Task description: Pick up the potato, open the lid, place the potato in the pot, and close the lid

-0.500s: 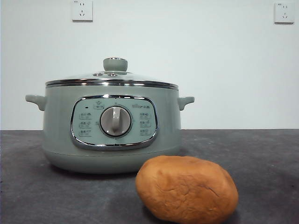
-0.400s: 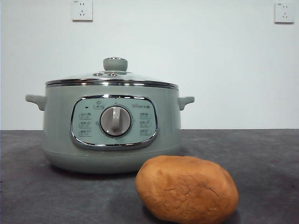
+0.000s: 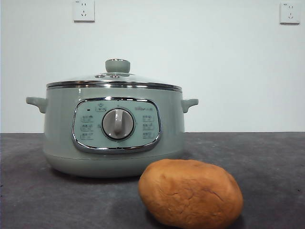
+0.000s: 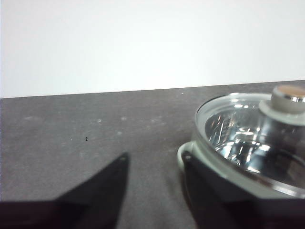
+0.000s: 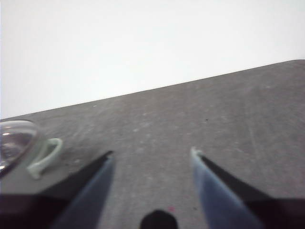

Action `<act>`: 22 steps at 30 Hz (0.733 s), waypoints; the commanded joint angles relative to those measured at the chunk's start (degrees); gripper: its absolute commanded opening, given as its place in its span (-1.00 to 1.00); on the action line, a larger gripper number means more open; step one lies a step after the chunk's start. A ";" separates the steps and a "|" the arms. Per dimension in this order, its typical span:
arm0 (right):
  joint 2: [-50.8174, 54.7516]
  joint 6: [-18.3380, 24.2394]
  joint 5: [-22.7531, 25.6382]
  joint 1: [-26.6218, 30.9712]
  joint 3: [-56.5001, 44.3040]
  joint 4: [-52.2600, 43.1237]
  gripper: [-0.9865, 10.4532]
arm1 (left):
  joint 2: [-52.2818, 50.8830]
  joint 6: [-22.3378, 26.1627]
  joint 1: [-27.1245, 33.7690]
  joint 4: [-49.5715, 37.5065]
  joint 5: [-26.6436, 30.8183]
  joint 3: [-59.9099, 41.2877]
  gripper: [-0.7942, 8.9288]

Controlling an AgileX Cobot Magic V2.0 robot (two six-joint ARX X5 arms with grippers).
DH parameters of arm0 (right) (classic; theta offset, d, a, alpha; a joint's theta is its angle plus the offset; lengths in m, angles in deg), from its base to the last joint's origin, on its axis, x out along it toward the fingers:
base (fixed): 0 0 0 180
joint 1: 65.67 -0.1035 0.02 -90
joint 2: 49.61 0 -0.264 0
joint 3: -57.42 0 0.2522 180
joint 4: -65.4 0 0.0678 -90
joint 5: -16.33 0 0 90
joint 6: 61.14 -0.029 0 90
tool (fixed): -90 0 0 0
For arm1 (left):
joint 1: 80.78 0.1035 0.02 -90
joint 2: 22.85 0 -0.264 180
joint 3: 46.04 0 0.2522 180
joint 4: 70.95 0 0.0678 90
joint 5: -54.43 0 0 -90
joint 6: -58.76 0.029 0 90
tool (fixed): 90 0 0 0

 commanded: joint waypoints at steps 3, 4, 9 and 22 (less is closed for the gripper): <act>-6.80 -0.57 -3.78 -0.04 6.56 2.56 0.15 | 6.05 -1.27 0.09 4.44 -0.57 7.52 0.08; -8.50 -0.57 -4.28 -0.04 8.13 3.69 0.19 | 7.23 -1.27 0.09 5.68 -0.57 9.22 0.08; -15.61 -1.31 -8.74 -0.04 15.87 10.05 0.22 | 12.24 -1.25 0.09 12.37 -0.52 16.57 0.08; -32.94 0.35 -27.34 -0.13 29.22 24.41 0.24 | 24.94 -1.16 0.07 30.84 -14.08 29.18 0.07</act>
